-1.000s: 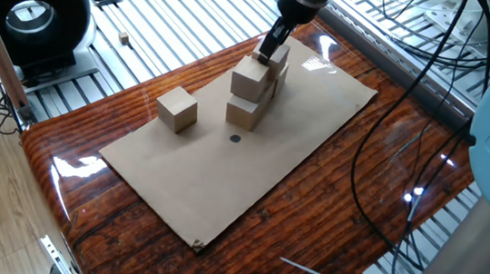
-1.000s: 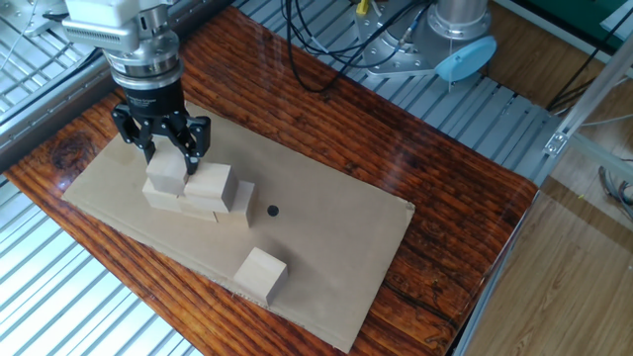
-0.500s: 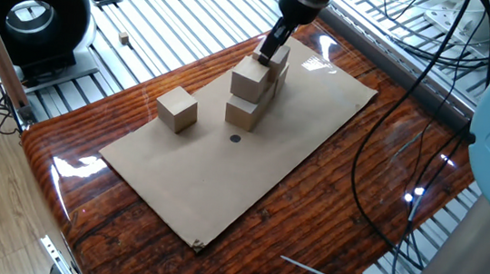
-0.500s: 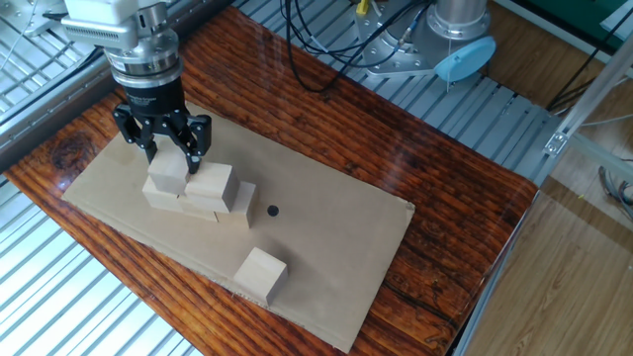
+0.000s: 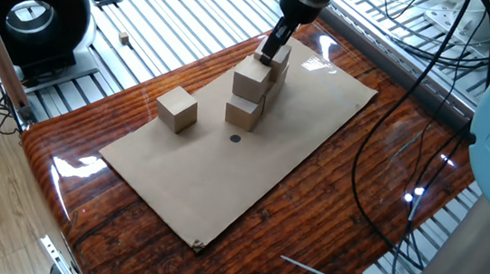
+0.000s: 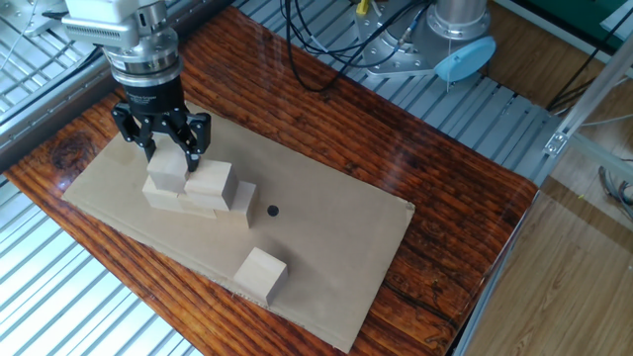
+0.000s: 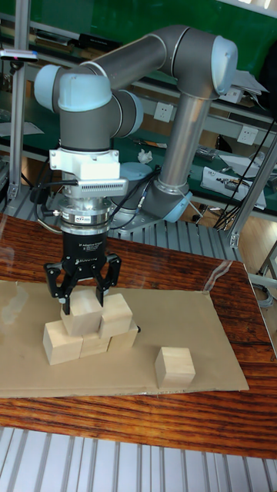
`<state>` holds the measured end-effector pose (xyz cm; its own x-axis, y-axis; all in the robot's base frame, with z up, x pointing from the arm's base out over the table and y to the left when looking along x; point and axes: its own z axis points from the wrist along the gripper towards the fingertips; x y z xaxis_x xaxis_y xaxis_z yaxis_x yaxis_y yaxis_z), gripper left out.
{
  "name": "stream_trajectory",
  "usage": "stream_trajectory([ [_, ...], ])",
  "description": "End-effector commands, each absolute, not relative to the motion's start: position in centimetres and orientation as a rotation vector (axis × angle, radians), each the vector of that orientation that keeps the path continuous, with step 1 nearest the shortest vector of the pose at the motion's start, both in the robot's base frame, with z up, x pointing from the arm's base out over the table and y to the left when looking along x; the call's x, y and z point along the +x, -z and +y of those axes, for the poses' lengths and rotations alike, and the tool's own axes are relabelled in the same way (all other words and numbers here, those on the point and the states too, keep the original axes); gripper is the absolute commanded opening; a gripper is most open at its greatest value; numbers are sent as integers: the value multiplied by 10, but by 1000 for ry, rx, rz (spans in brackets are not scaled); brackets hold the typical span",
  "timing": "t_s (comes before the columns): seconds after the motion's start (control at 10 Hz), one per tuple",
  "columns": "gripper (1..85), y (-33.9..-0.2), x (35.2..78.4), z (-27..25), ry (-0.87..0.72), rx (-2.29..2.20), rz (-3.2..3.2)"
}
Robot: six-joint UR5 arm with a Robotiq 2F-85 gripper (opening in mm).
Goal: Stack the blocks into a pyramid shape
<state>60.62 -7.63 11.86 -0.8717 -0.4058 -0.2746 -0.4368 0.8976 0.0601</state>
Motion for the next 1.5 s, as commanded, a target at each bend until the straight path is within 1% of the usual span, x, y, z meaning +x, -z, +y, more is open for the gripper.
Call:
stream_trajectory([
  [0.0, 343, -123, 606, -73, -201, -635, 2797],
  [0.4, 430, -126, 604, -72, -207, -643, 2795],
  [0.5, 437, -126, 604, -72, -206, -647, 2794],
  [0.6, 473, -126, 605, -72, -203, -652, 2788],
  [0.8, 507, -126, 605, -72, -200, -658, 2787],
  [1.0, 620, -126, 606, -72, -199, -672, 2780],
  [1.1, 717, -126, 607, -72, -195, -681, 2773],
  [1.2, 783, -126, 608, -72, -194, -684, 2770],
  [1.4, 800, -126, 608, -72, -196, -687, 2766],
])
